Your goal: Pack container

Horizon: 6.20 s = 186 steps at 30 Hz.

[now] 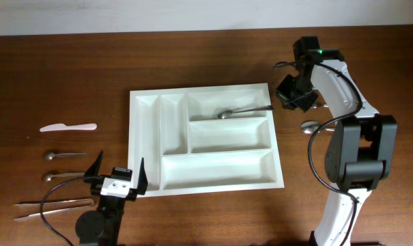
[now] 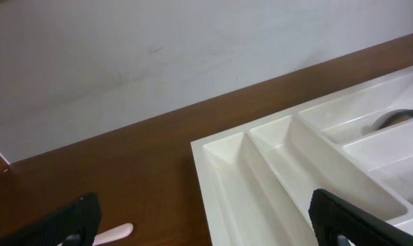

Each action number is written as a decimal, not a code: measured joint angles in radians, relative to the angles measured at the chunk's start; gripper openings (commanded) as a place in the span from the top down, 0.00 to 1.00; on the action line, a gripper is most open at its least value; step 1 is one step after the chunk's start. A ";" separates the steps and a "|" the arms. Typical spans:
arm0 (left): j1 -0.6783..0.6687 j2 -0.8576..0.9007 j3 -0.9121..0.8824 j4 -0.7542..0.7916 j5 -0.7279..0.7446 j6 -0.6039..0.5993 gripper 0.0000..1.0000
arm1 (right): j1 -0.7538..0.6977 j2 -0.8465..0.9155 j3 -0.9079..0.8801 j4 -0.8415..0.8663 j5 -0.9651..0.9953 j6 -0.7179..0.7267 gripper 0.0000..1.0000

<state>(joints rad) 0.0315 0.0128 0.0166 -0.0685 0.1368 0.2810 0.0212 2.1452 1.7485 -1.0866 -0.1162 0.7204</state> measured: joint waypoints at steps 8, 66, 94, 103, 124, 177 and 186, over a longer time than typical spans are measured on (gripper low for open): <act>0.000 0.000 0.000 0.000 0.000 0.000 0.01 | 0.000 0.001 0.000 0.011 -0.071 -0.060 0.96; 0.000 0.000 0.000 0.000 0.000 0.000 0.01 | 0.000 0.038 0.000 -0.001 -0.148 -0.192 0.96; 0.000 0.000 0.000 0.000 0.000 0.000 0.01 | 0.000 0.038 0.120 -0.065 -0.117 -0.253 0.96; 0.000 0.000 0.000 0.000 0.000 0.000 0.01 | 0.000 0.038 0.120 -0.102 -0.056 -0.278 0.96; 0.000 0.000 0.000 0.000 0.000 0.000 0.01 | 0.000 0.051 0.120 -0.117 -0.092 -0.386 0.96; 0.000 0.000 0.000 0.000 0.000 0.000 0.01 | 0.000 0.095 0.106 -0.087 -0.123 -0.453 0.96; 0.000 0.000 0.000 0.000 0.000 0.000 0.01 | 0.000 0.095 0.106 -0.079 -0.149 -0.469 0.96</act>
<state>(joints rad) 0.0315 0.0128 0.0166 -0.0681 0.1368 0.2810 0.0212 2.2398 1.8549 -1.1660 -0.2653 0.2512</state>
